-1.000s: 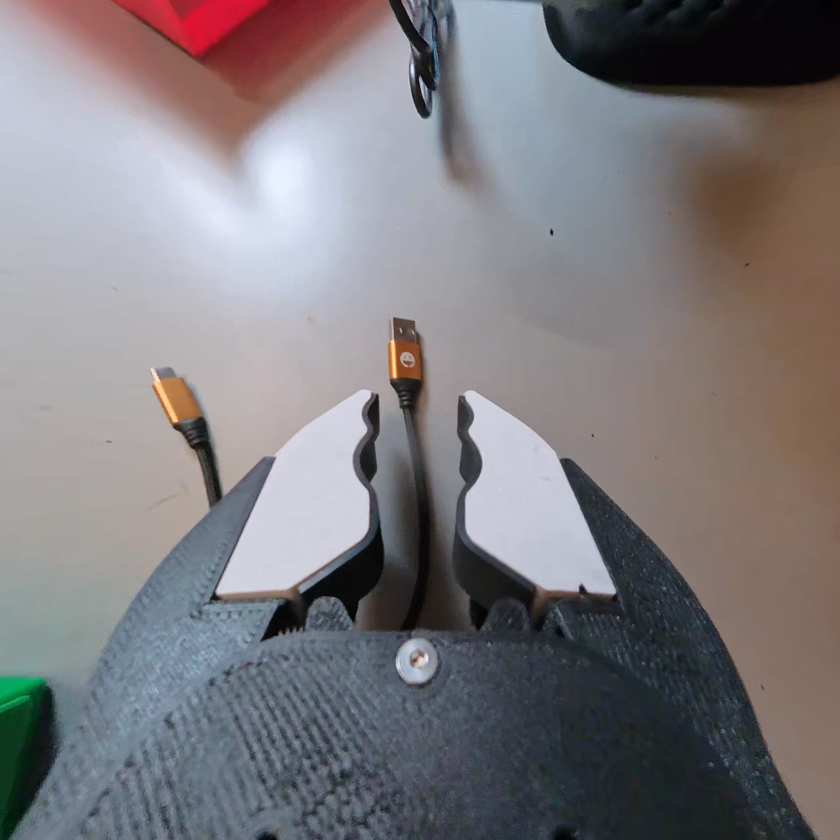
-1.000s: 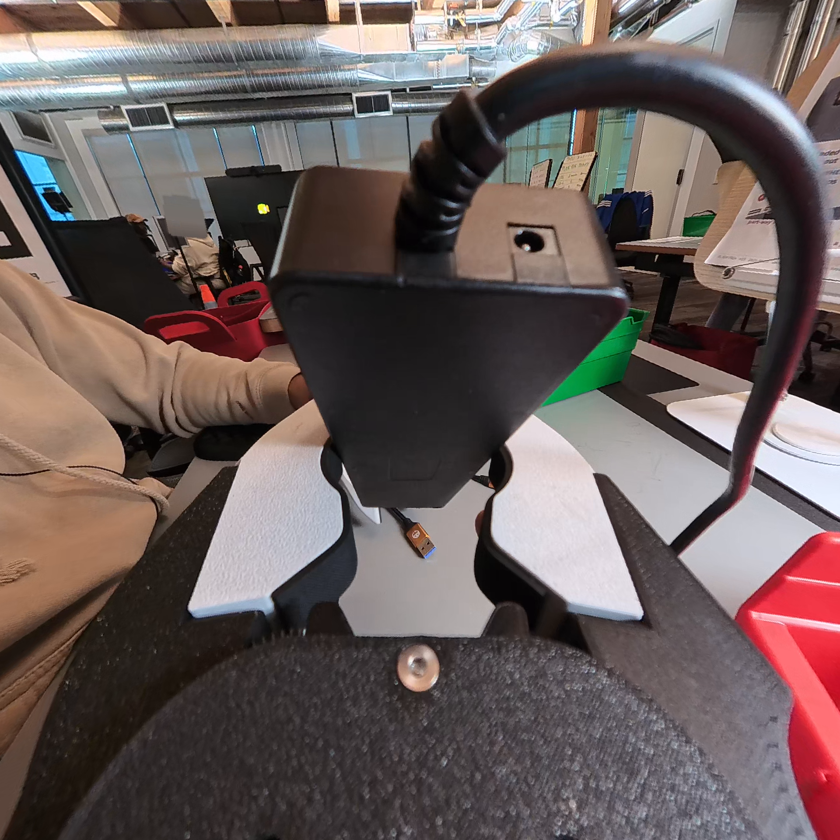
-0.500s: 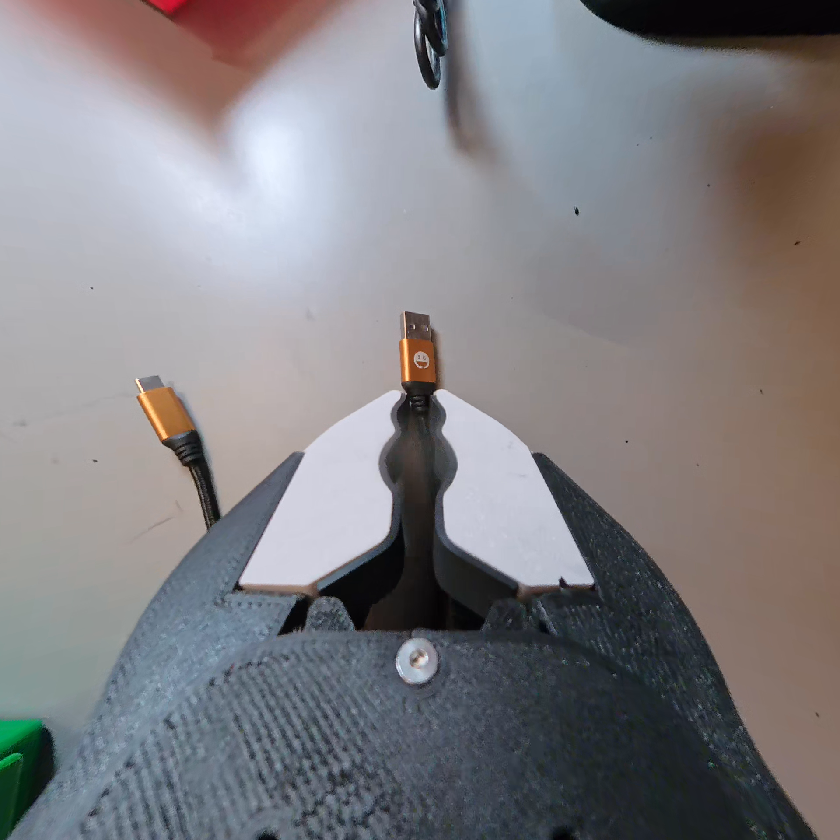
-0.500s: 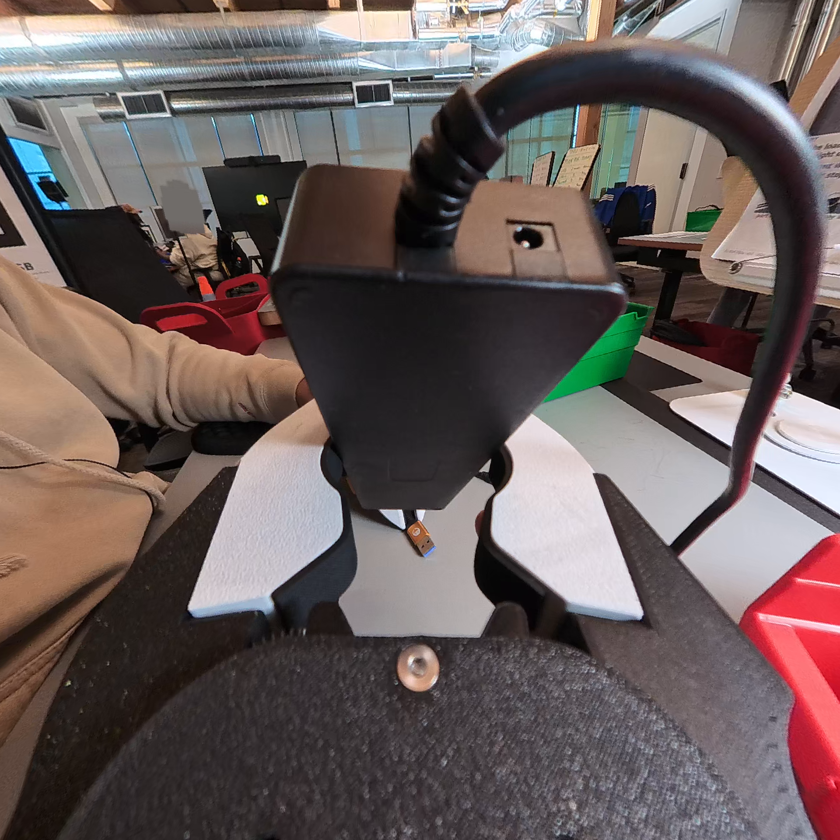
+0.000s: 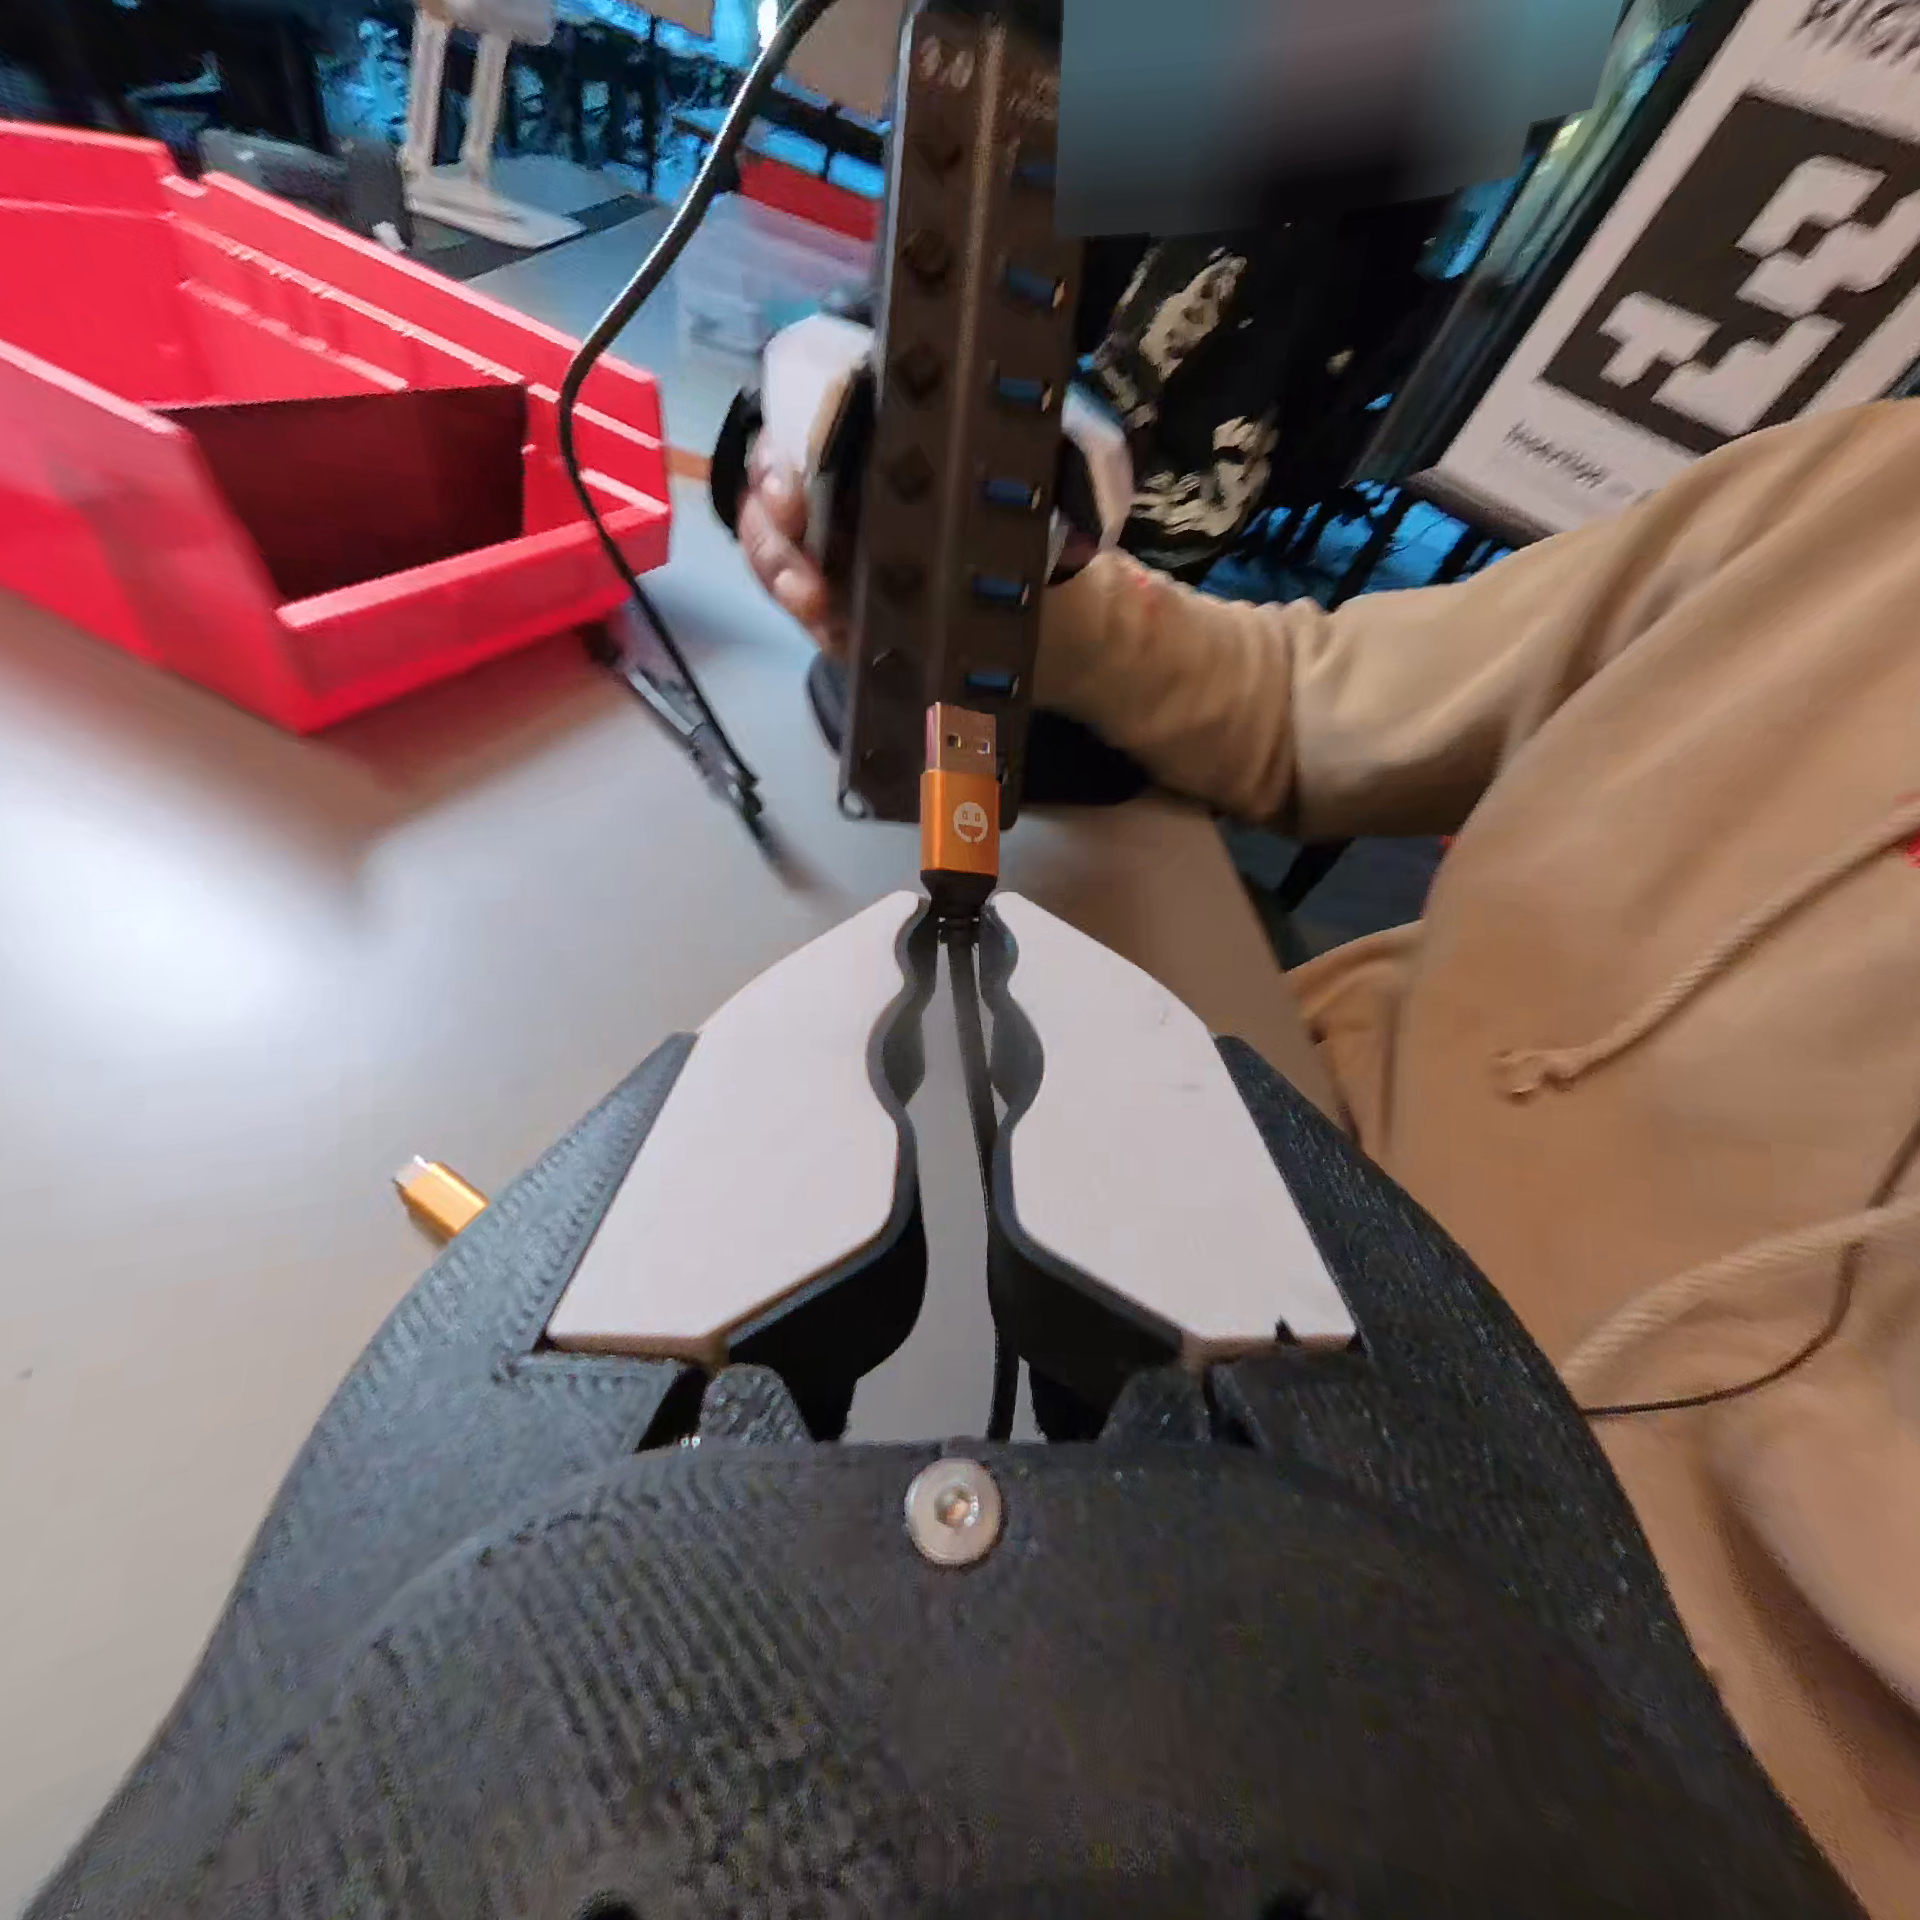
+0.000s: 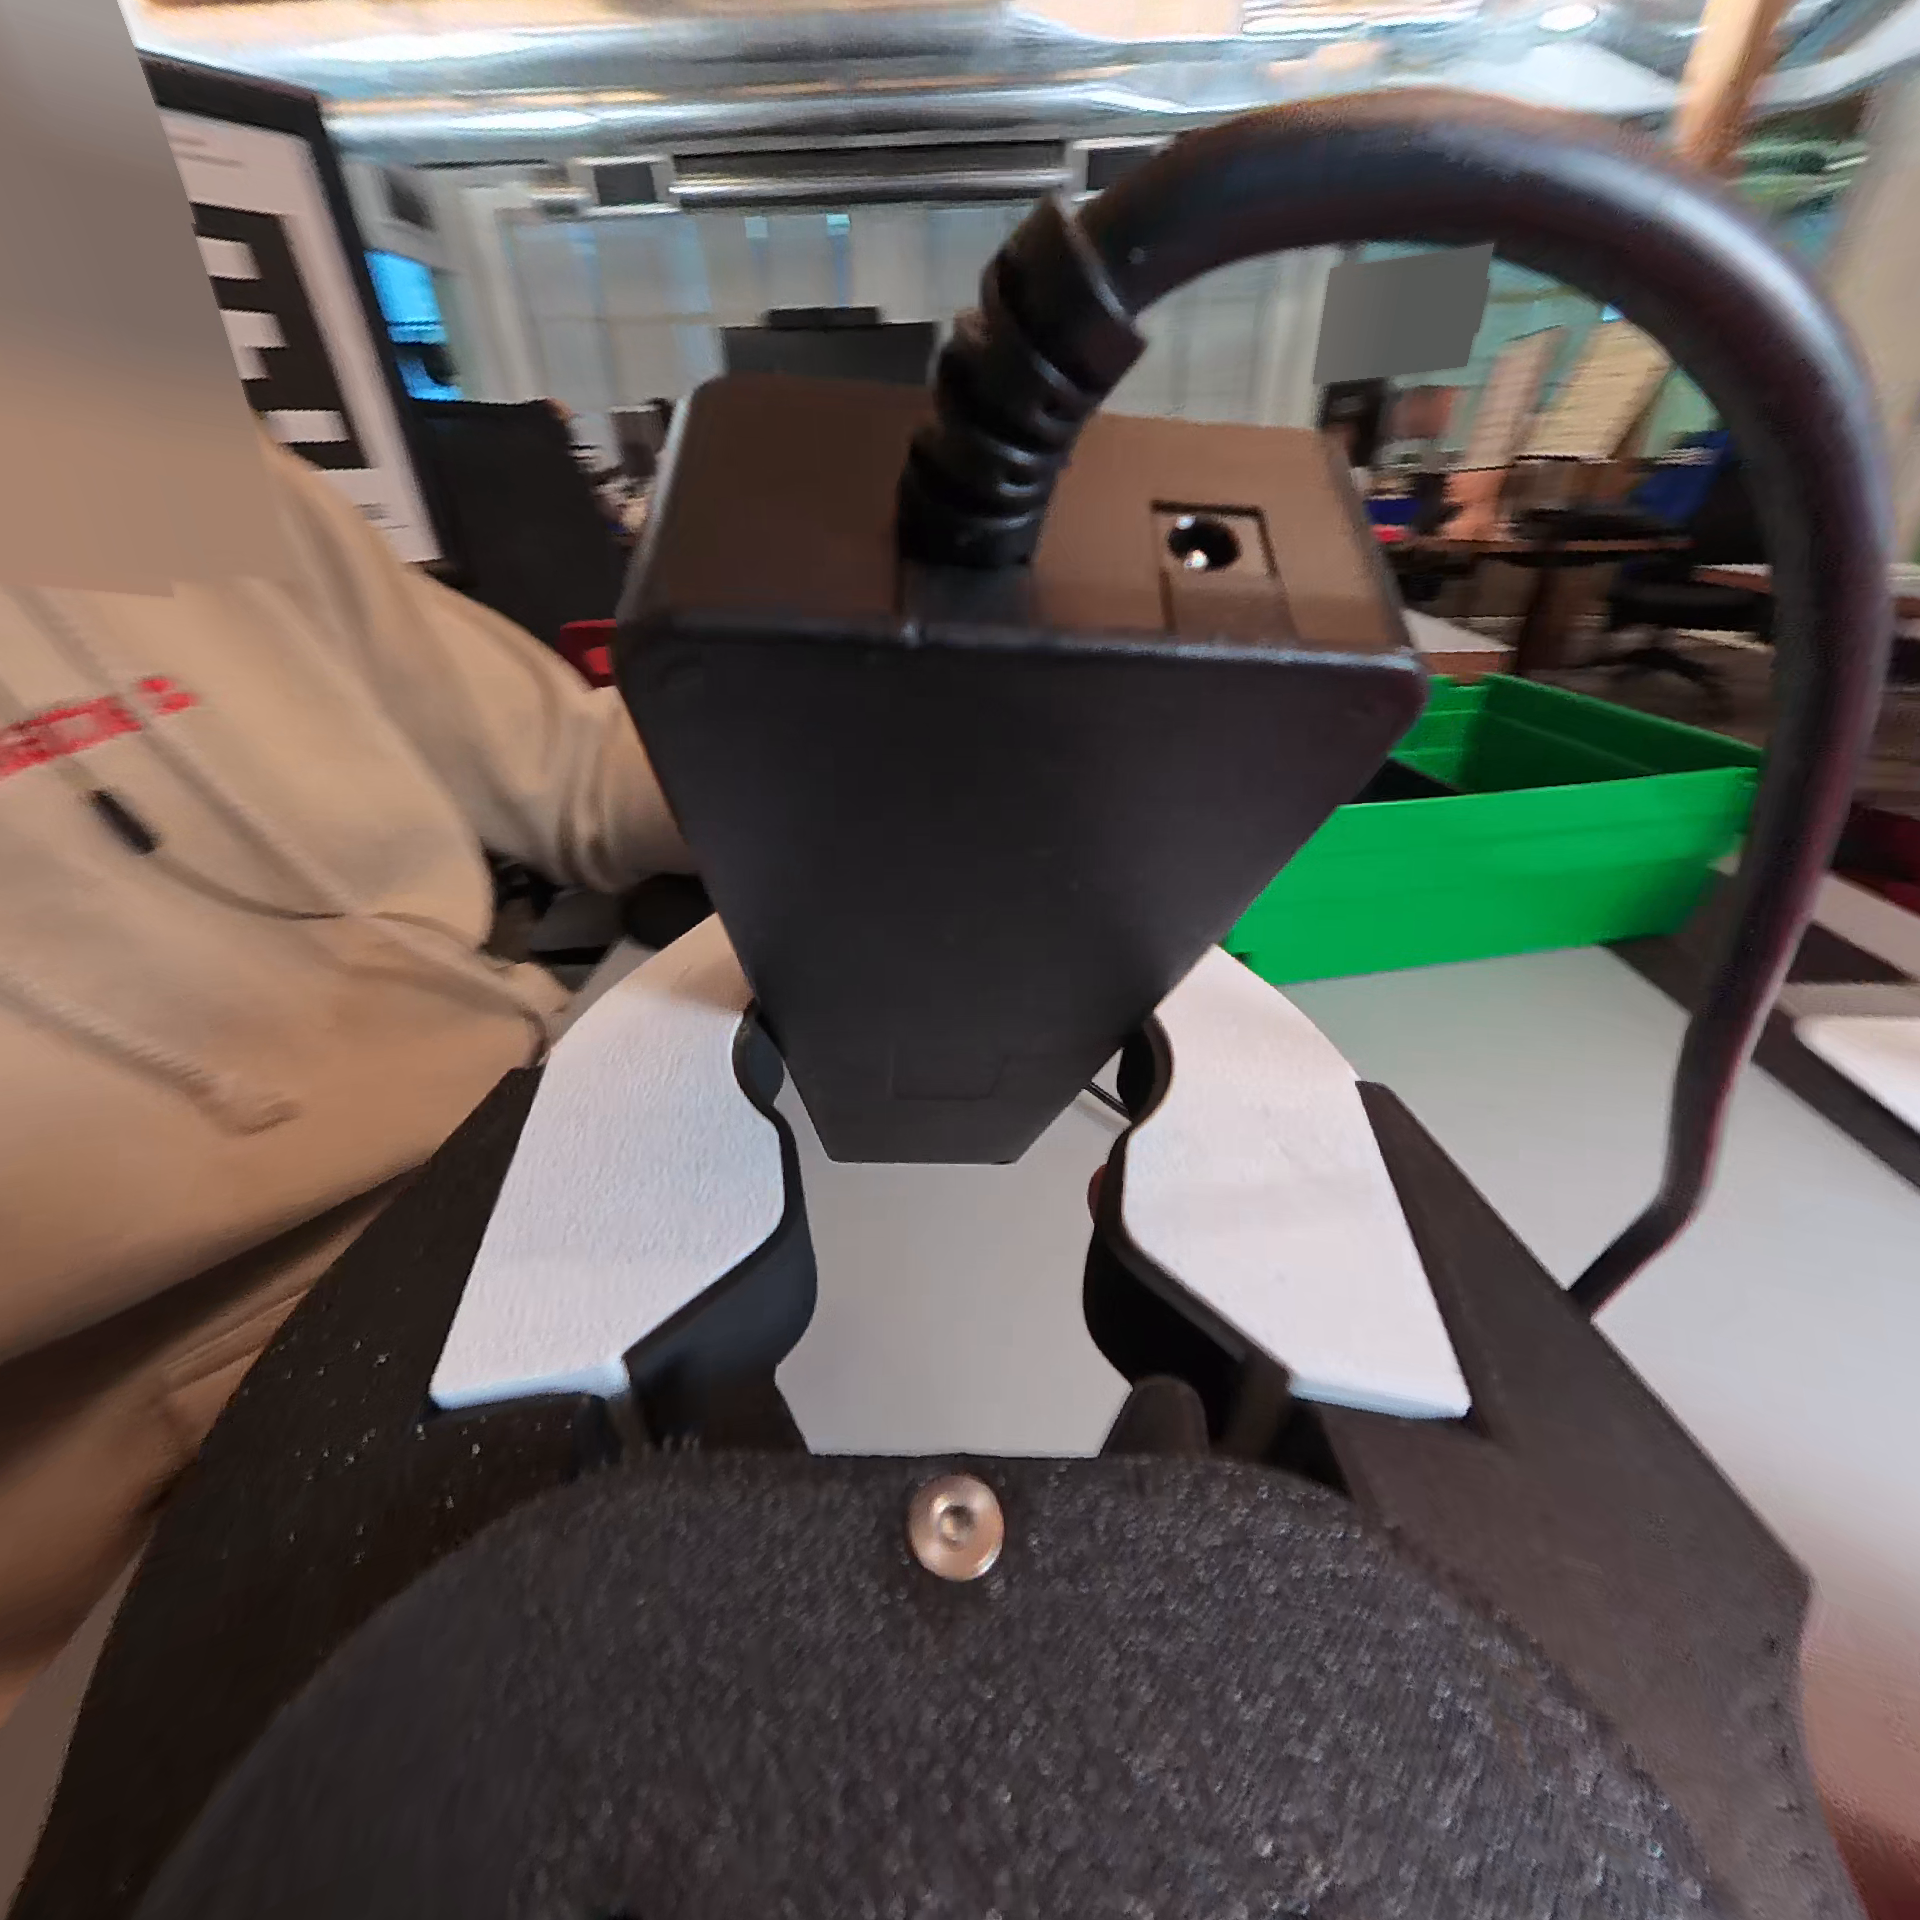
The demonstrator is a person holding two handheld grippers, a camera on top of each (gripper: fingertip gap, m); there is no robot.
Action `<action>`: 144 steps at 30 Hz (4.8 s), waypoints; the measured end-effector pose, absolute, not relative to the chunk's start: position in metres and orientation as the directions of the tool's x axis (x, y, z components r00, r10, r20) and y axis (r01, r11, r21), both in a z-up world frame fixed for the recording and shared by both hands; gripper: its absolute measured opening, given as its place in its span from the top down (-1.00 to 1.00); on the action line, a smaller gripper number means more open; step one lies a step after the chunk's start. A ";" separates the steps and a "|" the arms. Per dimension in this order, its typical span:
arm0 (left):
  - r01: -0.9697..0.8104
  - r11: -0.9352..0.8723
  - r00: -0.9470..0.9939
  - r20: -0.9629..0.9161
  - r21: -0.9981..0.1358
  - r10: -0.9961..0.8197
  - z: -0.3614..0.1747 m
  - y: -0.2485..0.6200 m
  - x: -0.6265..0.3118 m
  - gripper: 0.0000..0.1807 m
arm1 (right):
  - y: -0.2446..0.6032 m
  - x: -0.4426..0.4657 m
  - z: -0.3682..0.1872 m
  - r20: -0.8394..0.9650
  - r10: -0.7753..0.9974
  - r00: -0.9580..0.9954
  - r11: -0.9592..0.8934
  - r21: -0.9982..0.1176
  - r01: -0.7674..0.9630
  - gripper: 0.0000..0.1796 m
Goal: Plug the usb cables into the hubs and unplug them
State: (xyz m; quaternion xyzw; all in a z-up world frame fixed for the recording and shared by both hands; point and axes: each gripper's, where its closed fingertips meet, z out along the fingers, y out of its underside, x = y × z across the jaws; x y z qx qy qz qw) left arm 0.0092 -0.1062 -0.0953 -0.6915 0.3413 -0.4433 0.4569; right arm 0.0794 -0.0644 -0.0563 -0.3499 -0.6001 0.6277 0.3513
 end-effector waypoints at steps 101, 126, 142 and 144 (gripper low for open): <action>-0.025 -0.522 0.296 0.492 -0.853 -0.819 -0.065 -0.094 0.035 0.77 | -0.089 0.040 -0.085 0.023 0.906 -0.422 0.100 -0.982 0.160 0.30; -0.801 -0.595 0.544 -0.506 -0.074 -0.670 -0.186 -0.017 -0.286 0.58 | -0.064 0.055 -0.084 0.044 0.927 -0.373 0.113 -0.980 0.165 0.30; -0.818 -0.573 0.510 -0.532 -0.056 -0.676 -0.149 0.001 -0.286 0.91 | -0.062 0.057 -0.080 0.030 0.926 -0.376 0.092 -0.985 0.148 0.30; -0.799 -0.588 0.543 -0.576 -0.129 -0.611 -0.119 0.000 -0.290 0.91 | -0.063 0.057 -0.080 0.026 0.926 -0.377 0.087 -0.985 0.146 0.30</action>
